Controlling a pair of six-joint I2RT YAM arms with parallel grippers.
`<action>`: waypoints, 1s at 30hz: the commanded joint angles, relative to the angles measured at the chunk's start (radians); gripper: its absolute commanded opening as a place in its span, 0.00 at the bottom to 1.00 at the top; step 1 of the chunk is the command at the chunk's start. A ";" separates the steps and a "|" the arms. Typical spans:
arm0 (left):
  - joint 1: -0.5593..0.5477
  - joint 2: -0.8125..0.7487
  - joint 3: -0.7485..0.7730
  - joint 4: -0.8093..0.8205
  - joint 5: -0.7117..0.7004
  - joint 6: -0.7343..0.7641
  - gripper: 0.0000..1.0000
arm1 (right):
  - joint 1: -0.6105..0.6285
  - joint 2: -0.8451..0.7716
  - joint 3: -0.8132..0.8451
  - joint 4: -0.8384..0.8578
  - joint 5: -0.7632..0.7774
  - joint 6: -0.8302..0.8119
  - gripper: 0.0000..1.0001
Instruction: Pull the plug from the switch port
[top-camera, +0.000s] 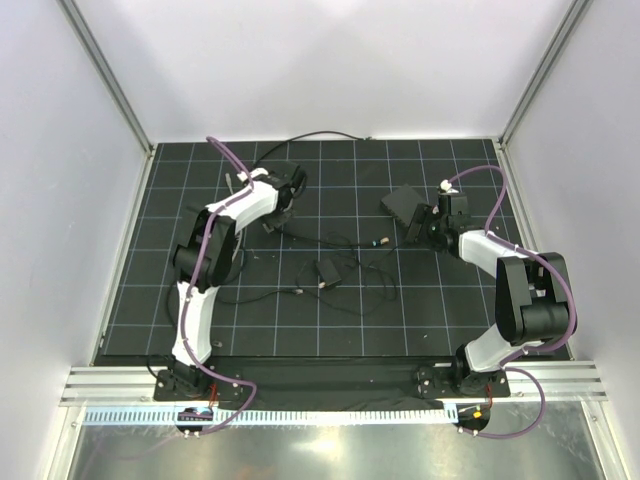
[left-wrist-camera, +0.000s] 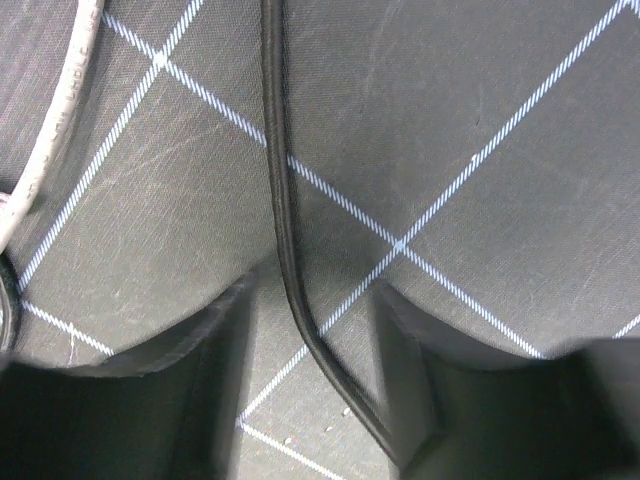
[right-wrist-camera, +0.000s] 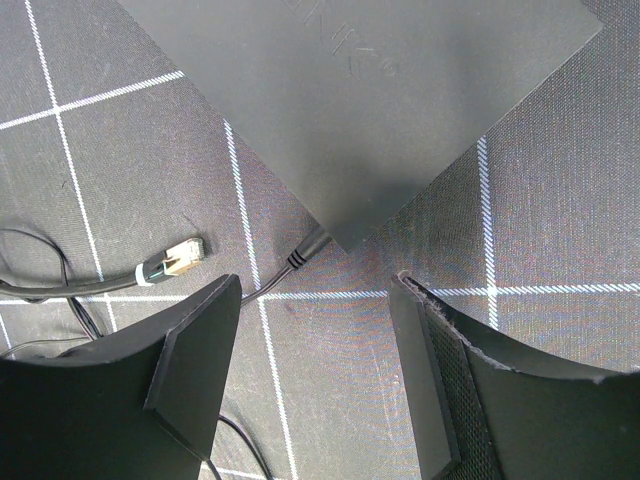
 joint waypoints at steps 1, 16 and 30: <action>0.014 0.005 -0.022 0.049 0.005 -0.047 0.49 | 0.000 -0.018 0.001 0.041 -0.004 -0.009 0.69; 0.017 -0.063 0.104 0.032 -0.066 0.156 0.00 | -0.003 -0.015 0.006 0.038 0.002 -0.010 0.69; -0.060 -0.474 0.170 0.100 -0.319 0.543 0.00 | -0.010 -0.023 -0.001 0.032 0.018 -0.006 0.69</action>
